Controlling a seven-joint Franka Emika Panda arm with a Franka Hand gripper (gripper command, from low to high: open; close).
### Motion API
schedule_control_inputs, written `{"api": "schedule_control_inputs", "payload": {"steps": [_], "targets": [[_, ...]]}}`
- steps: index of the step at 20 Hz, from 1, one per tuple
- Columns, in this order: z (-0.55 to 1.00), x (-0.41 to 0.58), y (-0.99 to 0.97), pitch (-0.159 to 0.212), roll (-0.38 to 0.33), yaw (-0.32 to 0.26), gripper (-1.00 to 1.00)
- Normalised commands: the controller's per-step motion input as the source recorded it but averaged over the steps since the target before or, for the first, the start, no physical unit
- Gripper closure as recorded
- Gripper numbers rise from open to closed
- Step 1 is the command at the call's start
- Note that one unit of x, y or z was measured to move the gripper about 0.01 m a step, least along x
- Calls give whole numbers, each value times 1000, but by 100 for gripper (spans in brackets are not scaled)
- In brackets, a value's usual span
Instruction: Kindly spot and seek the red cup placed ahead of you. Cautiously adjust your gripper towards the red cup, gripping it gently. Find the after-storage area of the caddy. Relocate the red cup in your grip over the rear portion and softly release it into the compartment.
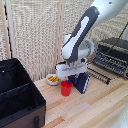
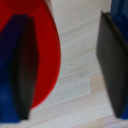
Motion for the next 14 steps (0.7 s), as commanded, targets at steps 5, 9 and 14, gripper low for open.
{"api": "schedule_control_inputs", "payload": {"steps": [5,9,14], "targets": [[-115,-176,-43,1,0,0,100],[-77,-124,-26,20,0,0,100],[347,-8,-93,38,59,-19,100]]}}
